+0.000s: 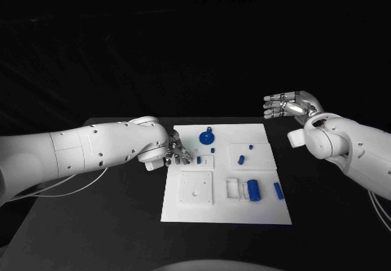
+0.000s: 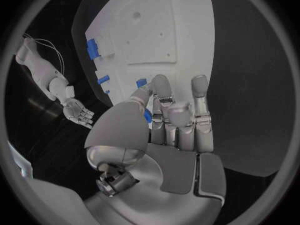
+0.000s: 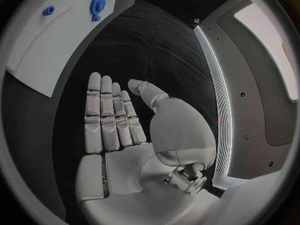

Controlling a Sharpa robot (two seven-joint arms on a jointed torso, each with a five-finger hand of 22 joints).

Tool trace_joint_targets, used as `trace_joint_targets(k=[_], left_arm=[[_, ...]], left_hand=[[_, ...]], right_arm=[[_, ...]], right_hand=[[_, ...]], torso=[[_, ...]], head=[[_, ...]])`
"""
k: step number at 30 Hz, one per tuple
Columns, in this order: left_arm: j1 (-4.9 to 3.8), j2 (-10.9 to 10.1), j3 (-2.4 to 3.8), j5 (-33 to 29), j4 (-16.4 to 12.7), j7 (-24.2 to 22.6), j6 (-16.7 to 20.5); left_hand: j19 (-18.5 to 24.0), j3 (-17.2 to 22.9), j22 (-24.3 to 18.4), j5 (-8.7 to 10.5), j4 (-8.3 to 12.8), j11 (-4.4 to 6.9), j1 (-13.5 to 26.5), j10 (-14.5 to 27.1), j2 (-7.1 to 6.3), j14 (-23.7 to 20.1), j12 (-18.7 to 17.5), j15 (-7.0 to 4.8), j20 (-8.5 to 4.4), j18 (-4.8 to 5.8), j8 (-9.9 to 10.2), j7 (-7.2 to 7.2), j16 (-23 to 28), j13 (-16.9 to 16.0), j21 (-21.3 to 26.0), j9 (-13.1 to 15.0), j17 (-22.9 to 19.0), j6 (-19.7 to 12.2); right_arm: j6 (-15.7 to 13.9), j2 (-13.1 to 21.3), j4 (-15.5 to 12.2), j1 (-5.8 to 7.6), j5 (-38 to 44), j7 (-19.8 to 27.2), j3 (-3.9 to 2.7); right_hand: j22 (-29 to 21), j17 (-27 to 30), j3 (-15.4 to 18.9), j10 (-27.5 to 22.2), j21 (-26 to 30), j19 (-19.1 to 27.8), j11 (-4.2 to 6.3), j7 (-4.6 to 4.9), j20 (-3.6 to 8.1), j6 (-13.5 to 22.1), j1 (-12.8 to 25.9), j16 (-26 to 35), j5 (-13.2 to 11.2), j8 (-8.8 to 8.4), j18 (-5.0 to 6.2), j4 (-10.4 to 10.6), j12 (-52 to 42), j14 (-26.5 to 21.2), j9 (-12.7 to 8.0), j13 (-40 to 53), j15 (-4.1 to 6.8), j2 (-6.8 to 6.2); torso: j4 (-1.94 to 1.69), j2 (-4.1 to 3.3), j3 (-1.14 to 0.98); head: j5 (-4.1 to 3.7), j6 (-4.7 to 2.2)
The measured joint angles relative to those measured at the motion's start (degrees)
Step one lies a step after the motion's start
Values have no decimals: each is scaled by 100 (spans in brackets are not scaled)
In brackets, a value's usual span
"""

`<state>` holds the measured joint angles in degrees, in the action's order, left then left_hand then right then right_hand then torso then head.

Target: Assemble the parts on the task board

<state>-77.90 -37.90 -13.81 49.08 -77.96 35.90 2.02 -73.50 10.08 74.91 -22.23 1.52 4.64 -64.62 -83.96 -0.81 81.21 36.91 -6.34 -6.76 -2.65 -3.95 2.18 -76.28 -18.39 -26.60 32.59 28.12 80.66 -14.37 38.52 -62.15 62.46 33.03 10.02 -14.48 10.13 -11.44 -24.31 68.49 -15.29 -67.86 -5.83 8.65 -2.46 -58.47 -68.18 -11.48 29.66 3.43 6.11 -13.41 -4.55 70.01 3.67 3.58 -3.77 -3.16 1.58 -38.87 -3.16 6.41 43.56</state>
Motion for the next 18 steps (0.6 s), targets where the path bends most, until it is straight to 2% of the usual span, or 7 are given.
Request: trace_joint_targets(k=[3,5,8,11,16,18], left_arm=[[2,7,-2,0,3,0,0],[3,12,-2,0,4,0,1],[3,27,-2,0,4,-5,4],[3,40,0,1,5,-9,7],[2,54,1,1,22,-17,10],[2,57,2,1,35,-19,10]], left_hand=[[0,-40,0,0,-72,0,-61,0,-63,0,0,0,0,0,0,0,0,-12,38,-19,0,0],[0,-29,0,-96,-61,-1,-99,1,-52,1,0,1,0,0,0,-1,0,-12,38,-19,1,-1],[0,75,0,-300,44,-2,-152,1,-46,1,0,1,0,0,0,-3,0,-12,38,-19,5,-2],[0,189,-1,-399,158,-2,-175,2,-22,1,0,1,0,0,0,-8,0,-11,38,-19,5,-4],[0,300,-1,-399,302,-3,-128,2,37,2,0,2,0,0,0,-26,0,-11,38,-9,-6,-2],[0,285,-1,-296,318,-3,-128,2,37,2,0,2,0,0,0,-30,0,-11,38,-10,-17,-6]], right_arm=[[1,-2,1,0,0,0,0],[1,-2,1,0,0,0,0],[2,-3,1,0,0,-1,1],[2,-2,1,0,0,-1,1],[3,1,0,0,0,-1,1],[3,4,-1,0,0,-1,1]], right_hand=[[0,0,-6,0,0,0,0,0,0,0,0,0,8,0,0,6,0,0,0,0,0,0],[0,0,-6,0,0,0,0,0,0,0,0,0,8,0,0,6,0,0,0,0,0,0],[0,0,-6,0,0,0,0,0,0,0,0,0,8,0,0,6,0,0,0,0,0,0],[0,0,-6,0,0,0,0,0,0,0,0,0,8,0,0,5,0,0,0,0,0,0],[0,0,-6,0,0,0,0,0,0,0,0,0,8,0,0,6,0,0,0,0,0,0],[-1,0,-6,0,0,0,0,0,0,0,0,0,8,0,1,6,0,0,0,0,0,0]], torso=[[-1,0,0],[-1,0,0],[-1,0,0],[-1,0,1],[-2,1,0],[-3,1,0]], head=[[-5,-6],[-10,-8],[-16,-8],[-20,-8],[-24,-14],[-24,-14]])
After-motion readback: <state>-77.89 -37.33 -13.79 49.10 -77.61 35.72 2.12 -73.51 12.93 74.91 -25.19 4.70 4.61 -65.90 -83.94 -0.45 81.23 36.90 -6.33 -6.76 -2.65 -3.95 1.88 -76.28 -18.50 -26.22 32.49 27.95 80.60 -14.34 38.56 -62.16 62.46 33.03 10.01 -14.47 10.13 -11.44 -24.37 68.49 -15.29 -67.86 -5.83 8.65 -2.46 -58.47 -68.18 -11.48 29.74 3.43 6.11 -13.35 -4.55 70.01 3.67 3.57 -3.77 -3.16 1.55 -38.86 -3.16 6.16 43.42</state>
